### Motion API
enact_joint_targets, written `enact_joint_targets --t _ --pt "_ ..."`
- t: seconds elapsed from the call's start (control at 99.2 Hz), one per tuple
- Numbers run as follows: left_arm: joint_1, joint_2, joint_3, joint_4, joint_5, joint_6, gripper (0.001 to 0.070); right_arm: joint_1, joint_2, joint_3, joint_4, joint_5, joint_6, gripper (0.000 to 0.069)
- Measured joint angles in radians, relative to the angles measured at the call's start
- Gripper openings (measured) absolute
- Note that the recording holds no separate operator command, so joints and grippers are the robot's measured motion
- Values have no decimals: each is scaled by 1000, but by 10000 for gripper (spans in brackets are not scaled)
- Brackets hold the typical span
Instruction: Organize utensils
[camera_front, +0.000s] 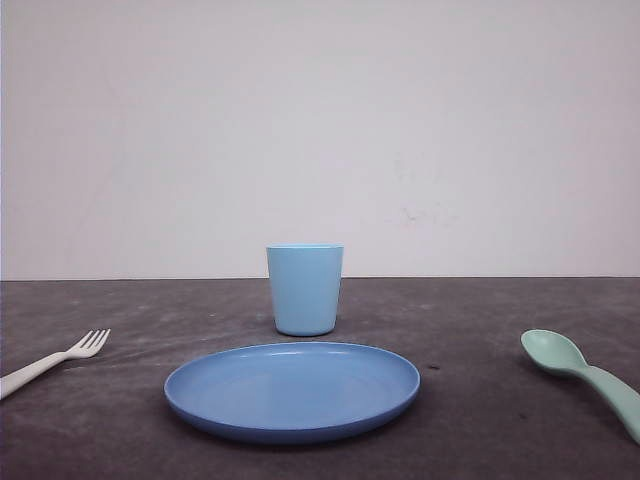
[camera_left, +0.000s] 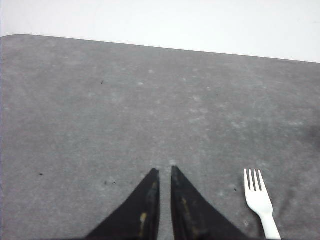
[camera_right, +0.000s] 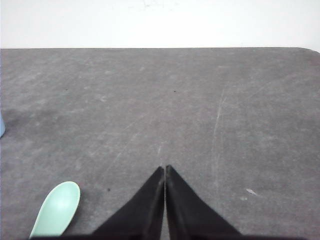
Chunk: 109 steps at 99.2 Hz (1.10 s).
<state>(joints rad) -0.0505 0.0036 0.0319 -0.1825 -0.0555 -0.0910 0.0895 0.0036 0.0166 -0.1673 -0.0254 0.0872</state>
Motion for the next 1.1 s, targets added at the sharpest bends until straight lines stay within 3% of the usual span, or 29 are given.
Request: enact_joint_targets --t 0.353,0.766,0.978,1.099 --pt "0 0 0 0 0 0 15 0 0 -1 69 0 0 4" --pt "0 0 0 0 1 -8 15 0 1 0 -8 0 0 4" --pt "0 0 0 2 3 -99 15 0 1 0 -5 -2 55 4" --pt "0 0 4 43 57 -166 15 0 2 29 -21 -30 147 4"
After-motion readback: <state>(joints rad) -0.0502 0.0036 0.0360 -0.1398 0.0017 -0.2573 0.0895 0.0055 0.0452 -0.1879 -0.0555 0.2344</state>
